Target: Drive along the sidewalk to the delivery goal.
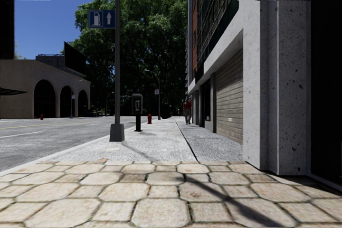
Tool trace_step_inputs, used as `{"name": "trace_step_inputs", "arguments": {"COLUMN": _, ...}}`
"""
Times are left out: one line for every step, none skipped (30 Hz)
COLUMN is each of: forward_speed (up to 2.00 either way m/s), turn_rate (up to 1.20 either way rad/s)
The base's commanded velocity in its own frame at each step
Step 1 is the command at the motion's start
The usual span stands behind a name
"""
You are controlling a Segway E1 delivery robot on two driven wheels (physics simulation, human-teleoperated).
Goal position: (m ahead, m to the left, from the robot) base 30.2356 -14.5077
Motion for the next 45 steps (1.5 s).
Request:
{"name": "trace_step_inputs", "arguments": {"forward_speed": 2.00, "turn_rate": 0.00}}
{"name": "trace_step_inputs", "arguments": {"forward_speed": 2.00, "turn_rate": 0.00}}
{"name": "trace_step_inputs", "arguments": {"forward_speed": 2.00, "turn_rate": 0.00}}
{"name": "trace_step_inputs", "arguments": {"forward_speed": 2.00, "turn_rate": 0.00}}
{"name": "trace_step_inputs", "arguments": {"forward_speed": 2.00, "turn_rate": 0.00}}
{"name": "trace_step_inputs", "arguments": {"forward_speed": 2.00, "turn_rate": 0.00}}
{"name": "trace_step_inputs", "arguments": {"forward_speed": 2.00, "turn_rate": 0.00}}
{"name": "trace_step_inputs", "arguments": {"forward_speed": 2.00, "turn_rate": 0.00}}
{"name": "trace_step_inputs", "arguments": {"forward_speed": 2.00, "turn_rate": 0.00}}
{"name": "trace_step_inputs", "arguments": {"forward_speed": 2.00, "turn_rate": 0.00}}
{"name": "trace_step_inputs", "arguments": {"forward_speed": 2.00, "turn_rate": 0.00}}
{"name": "trace_step_inputs", "arguments": {"forward_speed": 2.00, "turn_rate": 0.00}}
{"name": "trace_step_inputs", "arguments": {"forward_speed": 2.00, "turn_rate": 0.00}}
{"name": "trace_step_inputs", "arguments": {"forward_speed": 2.00, "turn_rate": 0.00}}
{"name": "trace_step_inputs", "arguments": {"forward_speed": 2.00, "turn_rate": 0.00}}
{"name": "trace_step_inputs", "arguments": {"forward_speed": 2.00, "turn_rate": 0.00}}
{"name": "trace_step_inputs", "arguments": {"forward_speed": 2.00, "turn_rate": 0.00}}
{"name": "trace_step_inputs", "arguments": {"forward_speed": 2.00, "turn_rate": 0.00}}
{"name": "trace_step_inputs", "arguments": {"forward_speed": 2.00, "turn_rate": 0.00}}
{"name": "trace_step_inputs", "arguments": {"forward_speed": 2.00, "turn_rate": 0.00}}
{"name": "trace_step_inputs", "arguments": {"forward_speed": 2.00, "turn_rate": 0.00}}
{"name": "trace_step_inputs", "arguments": {"forward_speed": 2.00, "turn_rate": 0.00}}
{"name": "trace_step_inputs", "arguments": {"forward_speed": 2.00, "turn_rate": 0.00}}
{"name": "trace_step_inputs", "arguments": {"forward_speed": 2.00, "turn_rate": 0.00}}
{"name": "trace_step_inputs", "arguments": {"forward_speed": 2.00, "turn_rate": 0.00}}
{"name": "trace_step_inputs", "arguments": {"forward_speed": 2.00, "turn_rate": 0.00}}
{"name": "trace_step_inputs", "arguments": {"forward_speed": 2.00, "turn_rate": 0.00}}
{"name": "trace_step_inputs", "arguments": {"forward_speed": 2.00, "turn_rate": 0.00}}
{"name": "trace_step_inputs", "arguments": {"forward_speed": 2.00, "turn_rate": 0.00}}
{"name": "trace_step_inputs", "arguments": {"forward_speed": 2.00, "turn_rate": 0.00}}
{"name": "trace_step_inputs", "arguments": {"forward_speed": 2.00, "turn_rate": 0.00}}
{"name": "trace_step_inputs", "arguments": {"forward_speed": 2.00, "turn_rate": 0.00}}
{"name": "trace_step_inputs", "arguments": {"forward_speed": 2.00, "turn_rate": 0.00}}
{"name": "trace_step_inputs", "arguments": {"forward_speed": 2.00, "turn_rate": 0.00}}
{"name": "trace_step_inputs", "arguments": {"forward_speed": 2.00, "turn_rate": 0.00}}
{"name": "trace_step_inputs", "arguments": {"forward_speed": 2.00, "turn_rate": 0.00}}
{"name": "trace_step_inputs", "arguments": {"forward_speed": 2.00, "turn_rate": 0.00}}
{"name": "trace_step_inputs", "arguments": {"forward_speed": 2.00, "turn_rate": 0.00}}
{"name": "trace_step_inputs", "arguments": {"forward_speed": 2.00, "turn_rate": 0.00}}
{"name": "trace_step_inputs", "arguments": {"forward_speed": 2.00, "turn_rate": 0.00}}
{"name": "trace_step_inputs", "arguments": {"forward_speed": 2.00, "turn_rate": 0.00}}
{"name": "trace_step_inputs", "arguments": {"forward_speed": 2.00, "turn_rate": 0.00}}
{"name": "trace_step_inputs", "arguments": {"forward_speed": 2.00, "turn_rate": 0.00}}
{"name": "trace_step_inputs", "arguments": {"forward_speed": 2.00, "turn_rate": 0.00}}
{"name": "trace_step_inputs", "arguments": {"forward_speed": 2.00, "turn_rate": 0.00}}
